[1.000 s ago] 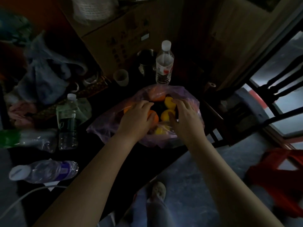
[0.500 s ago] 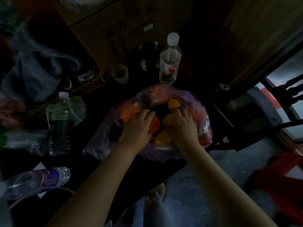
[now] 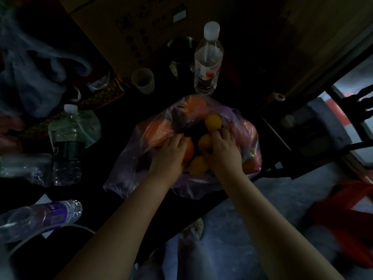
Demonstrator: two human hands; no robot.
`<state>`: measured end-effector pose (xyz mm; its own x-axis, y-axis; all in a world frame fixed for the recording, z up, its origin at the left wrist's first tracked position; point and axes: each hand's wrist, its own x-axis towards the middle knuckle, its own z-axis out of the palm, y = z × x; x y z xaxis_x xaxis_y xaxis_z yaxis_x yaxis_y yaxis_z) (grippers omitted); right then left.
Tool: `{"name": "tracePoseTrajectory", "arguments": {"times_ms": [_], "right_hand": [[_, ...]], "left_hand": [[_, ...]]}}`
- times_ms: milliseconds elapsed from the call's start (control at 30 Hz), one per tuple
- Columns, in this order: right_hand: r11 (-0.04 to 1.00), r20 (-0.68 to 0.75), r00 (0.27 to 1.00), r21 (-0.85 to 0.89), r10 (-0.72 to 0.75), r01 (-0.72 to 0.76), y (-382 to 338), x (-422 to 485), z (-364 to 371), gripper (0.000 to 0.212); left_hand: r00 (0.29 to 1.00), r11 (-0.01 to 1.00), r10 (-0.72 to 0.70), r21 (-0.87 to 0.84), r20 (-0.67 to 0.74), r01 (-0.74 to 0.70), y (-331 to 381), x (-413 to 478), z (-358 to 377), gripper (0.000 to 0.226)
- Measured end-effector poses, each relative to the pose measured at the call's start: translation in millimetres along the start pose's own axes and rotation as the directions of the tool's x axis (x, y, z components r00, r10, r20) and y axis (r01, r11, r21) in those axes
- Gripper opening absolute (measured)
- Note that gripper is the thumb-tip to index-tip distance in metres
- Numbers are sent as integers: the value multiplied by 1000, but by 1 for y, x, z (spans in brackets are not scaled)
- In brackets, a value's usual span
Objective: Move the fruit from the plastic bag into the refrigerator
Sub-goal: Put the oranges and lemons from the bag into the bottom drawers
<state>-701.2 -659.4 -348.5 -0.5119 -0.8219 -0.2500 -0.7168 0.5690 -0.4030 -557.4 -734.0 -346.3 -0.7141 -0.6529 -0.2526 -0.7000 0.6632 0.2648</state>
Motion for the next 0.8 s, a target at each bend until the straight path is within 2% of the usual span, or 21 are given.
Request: {"name": "tracePoseTrajectory", "arguments": {"times_ms": [200, 567, 800], "right_hand": [[999, 24, 1000, 32, 7, -8, -3, -1, 7, 74], [999, -27, 999, -30, -33, 32, -9, -9, 2, 55], [985, -228, 965, 81, -132, 154, -26, -37, -20, 56]], "left_hand": [[1000, 1000, -29, -6, 2, 29, -1, -6, 8, 76], [999, 996, -1, -85, -32, -1, -3, -27, -12, 74], [989, 988, 52, -140, -137, -71, -4, -57, -42, 77]]}}
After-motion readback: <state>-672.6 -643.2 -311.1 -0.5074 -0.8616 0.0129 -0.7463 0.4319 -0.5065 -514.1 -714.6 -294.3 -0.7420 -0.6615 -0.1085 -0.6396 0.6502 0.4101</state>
